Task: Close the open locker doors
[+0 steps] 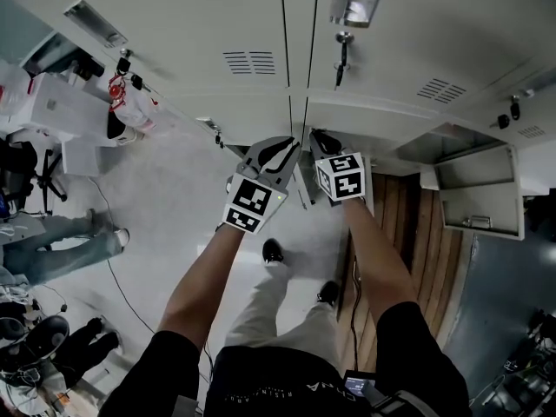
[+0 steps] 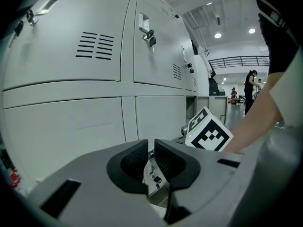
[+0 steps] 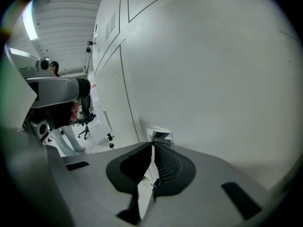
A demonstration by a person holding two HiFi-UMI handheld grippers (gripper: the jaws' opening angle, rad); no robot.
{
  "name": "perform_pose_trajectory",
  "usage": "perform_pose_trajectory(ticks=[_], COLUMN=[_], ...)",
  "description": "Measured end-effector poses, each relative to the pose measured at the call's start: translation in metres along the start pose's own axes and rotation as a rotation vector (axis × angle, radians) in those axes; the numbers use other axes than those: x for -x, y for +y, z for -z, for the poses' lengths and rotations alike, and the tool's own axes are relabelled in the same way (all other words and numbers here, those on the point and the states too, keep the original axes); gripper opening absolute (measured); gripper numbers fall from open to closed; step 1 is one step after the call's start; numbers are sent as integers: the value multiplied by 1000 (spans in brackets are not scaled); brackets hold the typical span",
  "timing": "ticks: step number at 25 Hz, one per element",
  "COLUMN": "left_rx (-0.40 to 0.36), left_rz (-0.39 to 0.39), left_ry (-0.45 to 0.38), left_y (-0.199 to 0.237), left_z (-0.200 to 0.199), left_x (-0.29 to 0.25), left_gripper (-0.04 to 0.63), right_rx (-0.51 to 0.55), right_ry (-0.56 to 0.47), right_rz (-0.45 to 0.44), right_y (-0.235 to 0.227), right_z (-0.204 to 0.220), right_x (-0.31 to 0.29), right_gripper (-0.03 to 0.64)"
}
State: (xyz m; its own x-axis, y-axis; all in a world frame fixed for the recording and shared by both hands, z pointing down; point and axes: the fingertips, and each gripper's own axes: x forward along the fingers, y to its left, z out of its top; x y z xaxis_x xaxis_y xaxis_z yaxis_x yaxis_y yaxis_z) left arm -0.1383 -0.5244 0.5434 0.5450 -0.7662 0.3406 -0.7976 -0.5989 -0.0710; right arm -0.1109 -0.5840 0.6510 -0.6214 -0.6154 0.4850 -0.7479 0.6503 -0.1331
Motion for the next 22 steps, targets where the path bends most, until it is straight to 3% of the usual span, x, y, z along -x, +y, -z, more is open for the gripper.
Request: perform_pose_trajectory(ticks=[22], left_rx=[-69], left_rz=[105], left_ry=[-21], left_y=[7], left_z=[-27], left_x=[-55], left_gripper=[23], right_rx=[-1], right_ry=[-6], right_rz=[27], right_y=[-6], right_z=[-5], right_x=[-6], right_gripper=[41])
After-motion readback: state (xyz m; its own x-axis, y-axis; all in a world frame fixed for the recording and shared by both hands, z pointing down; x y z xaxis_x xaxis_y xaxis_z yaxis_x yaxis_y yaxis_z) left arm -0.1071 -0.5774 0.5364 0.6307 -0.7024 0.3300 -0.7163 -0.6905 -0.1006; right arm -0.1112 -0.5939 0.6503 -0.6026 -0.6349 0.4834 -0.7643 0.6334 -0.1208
